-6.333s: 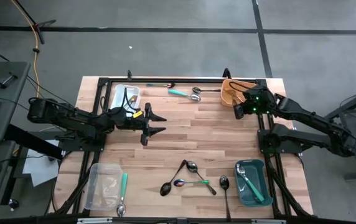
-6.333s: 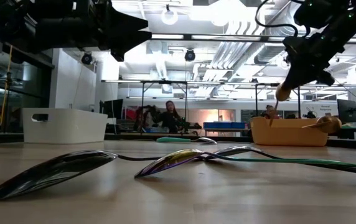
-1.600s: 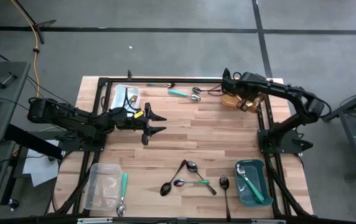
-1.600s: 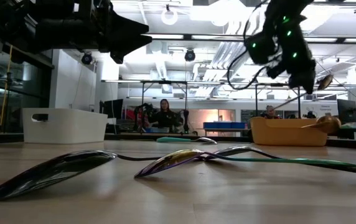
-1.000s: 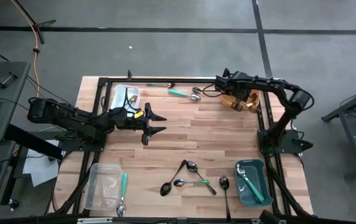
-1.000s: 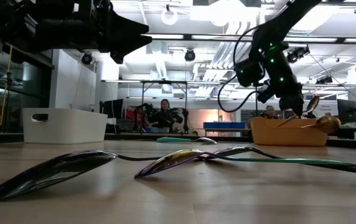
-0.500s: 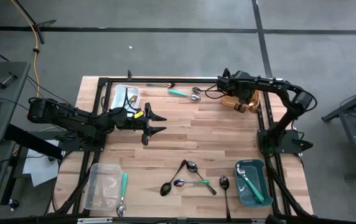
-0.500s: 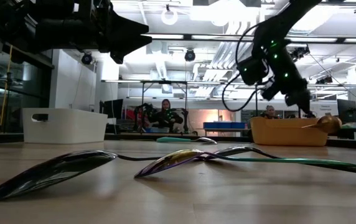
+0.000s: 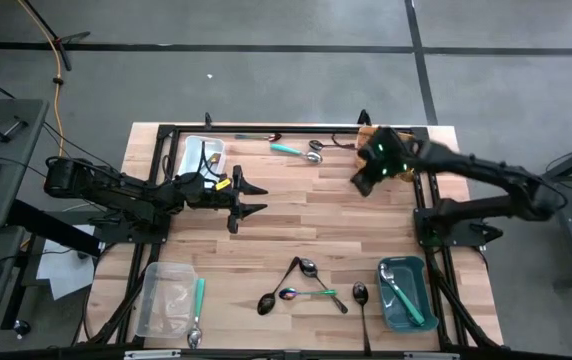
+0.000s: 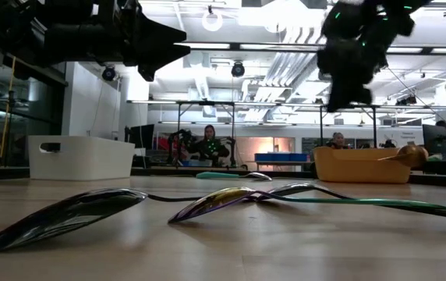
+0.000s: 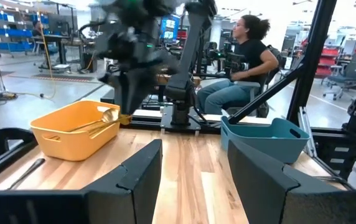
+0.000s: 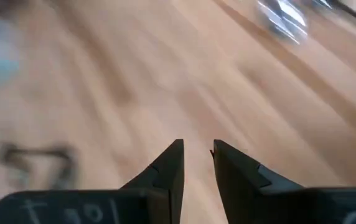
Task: Sort silverware by color (type)
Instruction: Put the violet spoon into the white bin
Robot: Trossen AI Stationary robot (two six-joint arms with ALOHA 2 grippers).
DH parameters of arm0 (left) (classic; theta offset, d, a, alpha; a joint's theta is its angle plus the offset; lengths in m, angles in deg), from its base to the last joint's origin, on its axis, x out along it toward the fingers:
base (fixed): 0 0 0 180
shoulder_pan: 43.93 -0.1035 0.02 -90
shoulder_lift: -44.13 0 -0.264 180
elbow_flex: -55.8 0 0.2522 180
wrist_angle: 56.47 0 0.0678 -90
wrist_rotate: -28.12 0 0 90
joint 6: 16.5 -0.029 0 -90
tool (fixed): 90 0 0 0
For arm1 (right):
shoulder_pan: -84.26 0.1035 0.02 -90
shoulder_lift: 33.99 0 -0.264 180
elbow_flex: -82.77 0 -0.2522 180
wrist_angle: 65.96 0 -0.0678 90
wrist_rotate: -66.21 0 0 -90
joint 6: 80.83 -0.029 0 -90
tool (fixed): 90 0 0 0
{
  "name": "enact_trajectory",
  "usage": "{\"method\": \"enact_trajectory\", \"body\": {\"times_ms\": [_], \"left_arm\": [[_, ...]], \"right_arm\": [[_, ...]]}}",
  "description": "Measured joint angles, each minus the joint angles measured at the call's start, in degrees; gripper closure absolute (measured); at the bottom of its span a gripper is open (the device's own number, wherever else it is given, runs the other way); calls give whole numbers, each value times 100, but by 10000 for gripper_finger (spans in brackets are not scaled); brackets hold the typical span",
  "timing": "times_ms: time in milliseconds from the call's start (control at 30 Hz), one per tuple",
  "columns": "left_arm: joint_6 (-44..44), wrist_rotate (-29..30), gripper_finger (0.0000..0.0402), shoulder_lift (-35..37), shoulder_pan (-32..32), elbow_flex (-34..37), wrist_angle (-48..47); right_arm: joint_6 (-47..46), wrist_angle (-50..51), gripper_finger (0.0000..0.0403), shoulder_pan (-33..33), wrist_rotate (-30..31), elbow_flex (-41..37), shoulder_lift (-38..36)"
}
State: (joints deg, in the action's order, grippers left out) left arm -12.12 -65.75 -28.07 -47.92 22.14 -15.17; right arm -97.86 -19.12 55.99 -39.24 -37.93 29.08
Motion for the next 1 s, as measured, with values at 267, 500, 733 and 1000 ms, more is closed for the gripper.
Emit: {"method": "enact_trajectory", "body": {"times_ms": [267, 500, 733, 1000], "left_arm": [[4, -1, 225, 0, 2, 0, -48], [3, -1, 225, 0, 2, 0, -91], [1, -1, 225, 0, 2, 0, -228], [-90, 4, 225, 0, 2, 0, -351]], "right_arm": [[-972, -6471, 322, 1563, 269, -2403, -245], [-11, -8035, 322, 2145, 1762, -2846, 340], [802, -8129, 322, 2286, 2052, -2553, 1100], [879, -8138, 322, 2282, 2048, -2168, 1627]]}}
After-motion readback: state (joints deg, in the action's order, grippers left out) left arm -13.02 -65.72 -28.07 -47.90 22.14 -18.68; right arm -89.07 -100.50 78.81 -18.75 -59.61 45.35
